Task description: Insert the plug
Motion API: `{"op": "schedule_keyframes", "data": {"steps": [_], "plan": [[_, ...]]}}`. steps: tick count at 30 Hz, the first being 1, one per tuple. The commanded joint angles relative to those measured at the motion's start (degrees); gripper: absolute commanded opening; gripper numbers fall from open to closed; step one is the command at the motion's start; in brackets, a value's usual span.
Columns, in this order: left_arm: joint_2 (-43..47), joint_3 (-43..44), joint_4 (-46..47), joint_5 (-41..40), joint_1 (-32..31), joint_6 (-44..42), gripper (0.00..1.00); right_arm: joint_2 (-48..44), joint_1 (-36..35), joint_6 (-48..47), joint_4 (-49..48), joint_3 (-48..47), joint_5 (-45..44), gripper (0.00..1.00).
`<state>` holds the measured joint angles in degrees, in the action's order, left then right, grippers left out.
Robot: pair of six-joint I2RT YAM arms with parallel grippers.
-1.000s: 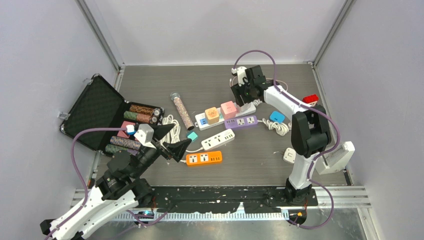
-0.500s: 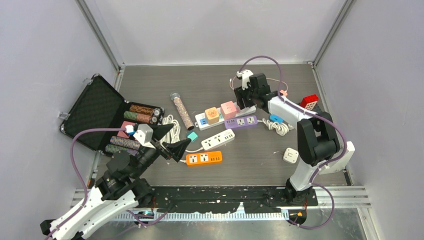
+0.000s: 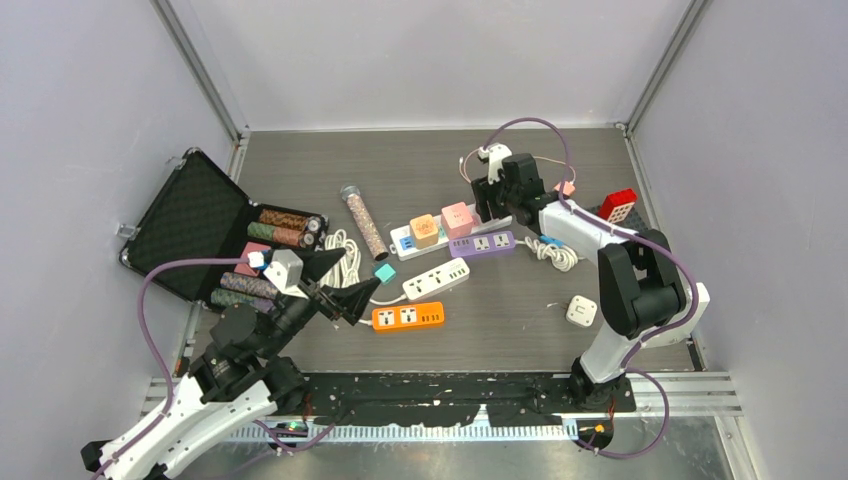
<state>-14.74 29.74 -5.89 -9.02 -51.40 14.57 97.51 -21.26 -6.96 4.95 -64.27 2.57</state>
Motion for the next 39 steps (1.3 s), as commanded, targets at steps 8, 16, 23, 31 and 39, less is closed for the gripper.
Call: {"op": "schedule_keyframes", "data": {"steps": [8, 16, 23, 31, 39], "plan": [[1.0, -0.3, 0.1, -0.6, 0.0, -0.1, 1.0, 2.5, -0.5, 8.8, 7.7, 1.8, 0.6, 0.05], [1.0, -0.3, 0.1, -1.0, 0.0, -0.2, 1.0, 2.0, -0.7, 10.5, 14.1, -4.0, -5.4, 0.25], [0.3, -0.1, 0.5, -1.4, -0.1, -0.2, 1.0, 1.3, -0.6, 9.1, 23.6, -17.2, -6.1, 0.78], [1.0, -0.4, 0.3, -1.9, 0.0, -0.2, 1.0, 5.3, -0.8, 10.1, 32.9, -24.5, -6.3, 0.93], [0.8, -0.6, 0.6, -2.0, 0.0, -0.6, 1.0, 6.5, -1.6, 13.4, 35.7, -23.3, -9.3, 0.95]]}}
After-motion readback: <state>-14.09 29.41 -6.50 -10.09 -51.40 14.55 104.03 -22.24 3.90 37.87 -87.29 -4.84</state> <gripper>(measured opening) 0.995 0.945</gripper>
